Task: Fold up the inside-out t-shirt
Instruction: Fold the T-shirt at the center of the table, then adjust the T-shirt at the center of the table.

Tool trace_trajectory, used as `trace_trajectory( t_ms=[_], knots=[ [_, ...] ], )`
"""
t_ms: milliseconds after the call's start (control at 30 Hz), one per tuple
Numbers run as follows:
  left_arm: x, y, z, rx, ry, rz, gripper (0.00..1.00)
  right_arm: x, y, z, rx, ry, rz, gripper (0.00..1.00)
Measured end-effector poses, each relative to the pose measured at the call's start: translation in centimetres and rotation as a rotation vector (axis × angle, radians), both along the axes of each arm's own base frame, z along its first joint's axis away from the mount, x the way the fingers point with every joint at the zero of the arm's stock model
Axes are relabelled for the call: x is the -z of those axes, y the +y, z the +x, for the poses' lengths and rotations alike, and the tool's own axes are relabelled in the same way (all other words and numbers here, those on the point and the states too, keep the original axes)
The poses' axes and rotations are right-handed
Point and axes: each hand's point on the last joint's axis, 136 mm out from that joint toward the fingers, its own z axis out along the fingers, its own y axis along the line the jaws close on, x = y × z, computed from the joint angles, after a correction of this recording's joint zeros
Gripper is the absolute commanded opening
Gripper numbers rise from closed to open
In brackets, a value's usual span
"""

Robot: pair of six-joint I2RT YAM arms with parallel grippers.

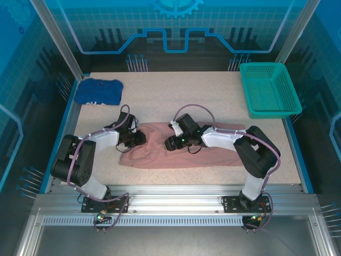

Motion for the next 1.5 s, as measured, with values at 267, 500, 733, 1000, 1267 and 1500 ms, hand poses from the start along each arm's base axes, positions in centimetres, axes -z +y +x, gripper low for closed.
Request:
trace_trajectory(
  t_ms=[267, 500, 733, 1000, 1267, 1500],
  knots=[
    [-0.5, 0.2, 0.1, -0.01, -0.034, -0.002, 0.0, -0.5, -0.9, 0.3, 0.022, -0.009, -0.019, 0.54],
    [-1.8, 4.0, 0.3, -0.162, -0.066, 0.014, 0.0, -3.3, -3.5, 2.1, 0.083, -0.064, -0.018, 0.58],
    [-2.4, 7.6, 0.4, -0.296, -0.045, 0.09, 0.0, -3.9, -7.8, 4.5, 0.199, -0.054, -0.031, 0.59],
    [-5.0, 10.3, 2.7, -0.393, -0.041, 0.137, 0.0, -3.3, -11.4, 5.8, 0.286, 0.004, -0.036, 0.63],
    [-6.1, 12.2, 3.2, -0.336, 0.048, 0.296, 0.0, -2.4, -13.7, 6.3, 0.327, 0.069, -0.07, 0.65],
    [-8.6, 16.0, 3.0, -0.275, 0.063, 0.515, 0.0, -1.9, -15.3, 6.1, 0.361, 0.106, -0.088, 0.65]
  ],
)
